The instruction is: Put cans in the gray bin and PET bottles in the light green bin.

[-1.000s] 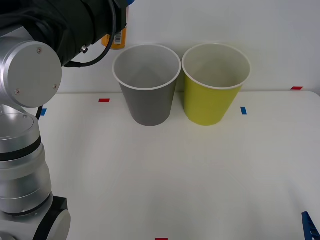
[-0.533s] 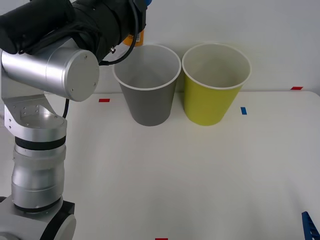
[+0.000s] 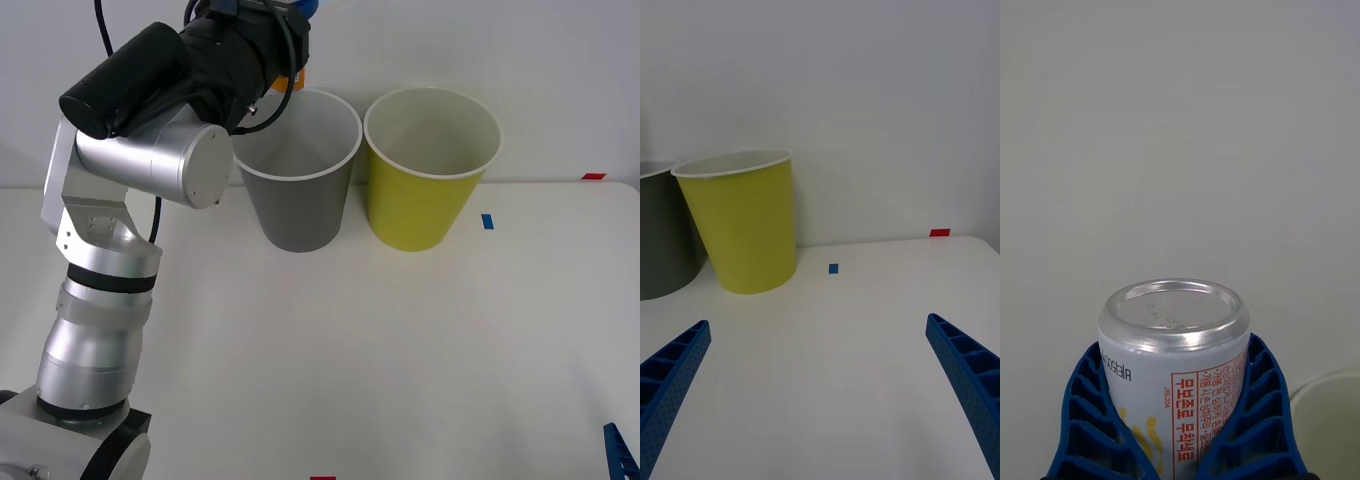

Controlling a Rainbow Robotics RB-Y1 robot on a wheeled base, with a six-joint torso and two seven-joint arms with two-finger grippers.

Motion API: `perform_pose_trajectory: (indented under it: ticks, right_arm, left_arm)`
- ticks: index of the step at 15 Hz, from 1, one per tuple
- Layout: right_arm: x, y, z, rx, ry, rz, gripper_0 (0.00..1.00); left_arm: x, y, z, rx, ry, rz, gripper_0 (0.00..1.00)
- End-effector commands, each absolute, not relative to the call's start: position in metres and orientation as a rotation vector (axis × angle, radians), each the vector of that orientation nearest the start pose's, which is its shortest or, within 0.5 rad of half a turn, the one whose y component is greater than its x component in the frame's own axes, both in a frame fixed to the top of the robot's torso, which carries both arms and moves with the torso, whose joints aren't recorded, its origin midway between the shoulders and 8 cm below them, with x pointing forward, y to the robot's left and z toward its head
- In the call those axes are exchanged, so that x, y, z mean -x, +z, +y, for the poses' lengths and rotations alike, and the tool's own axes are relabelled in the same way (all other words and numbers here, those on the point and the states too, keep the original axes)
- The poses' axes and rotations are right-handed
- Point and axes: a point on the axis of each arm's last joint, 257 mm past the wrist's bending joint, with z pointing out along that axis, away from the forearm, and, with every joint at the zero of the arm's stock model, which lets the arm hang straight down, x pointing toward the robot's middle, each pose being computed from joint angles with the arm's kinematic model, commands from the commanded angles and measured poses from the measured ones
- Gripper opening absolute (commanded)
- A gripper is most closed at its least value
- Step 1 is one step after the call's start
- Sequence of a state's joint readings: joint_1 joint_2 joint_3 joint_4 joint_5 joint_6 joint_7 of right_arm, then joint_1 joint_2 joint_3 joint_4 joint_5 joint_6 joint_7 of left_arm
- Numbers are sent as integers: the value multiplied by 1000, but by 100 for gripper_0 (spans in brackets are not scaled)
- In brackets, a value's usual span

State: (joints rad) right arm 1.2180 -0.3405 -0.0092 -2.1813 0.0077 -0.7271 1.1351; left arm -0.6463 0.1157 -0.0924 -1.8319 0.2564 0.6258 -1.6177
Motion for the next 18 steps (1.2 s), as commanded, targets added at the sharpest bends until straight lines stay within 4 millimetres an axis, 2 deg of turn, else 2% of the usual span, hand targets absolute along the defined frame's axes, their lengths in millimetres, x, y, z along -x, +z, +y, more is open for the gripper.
perform_pose_trajectory:
  ticks: [1, 10, 15, 18]
  right_arm:
    - [-200, -168, -313, -26, 88, 1457, 100]
    - [-200, -168, -313, -26, 88, 1457, 100]
    - [-200, -168, -313, -26, 88, 1457, 100]
    - [-200, -168, -313, -26, 88, 1457, 100]
  left_arm:
    - [-595, 90, 39, -355, -292, 1331, 0]
    - [-590, 88, 26, -373, -297, 1325, 0]
    - [-580, 104, 13, -374, -321, 1237, 0]
    - [-578, 91, 12, -347, -358, 1229, 0]
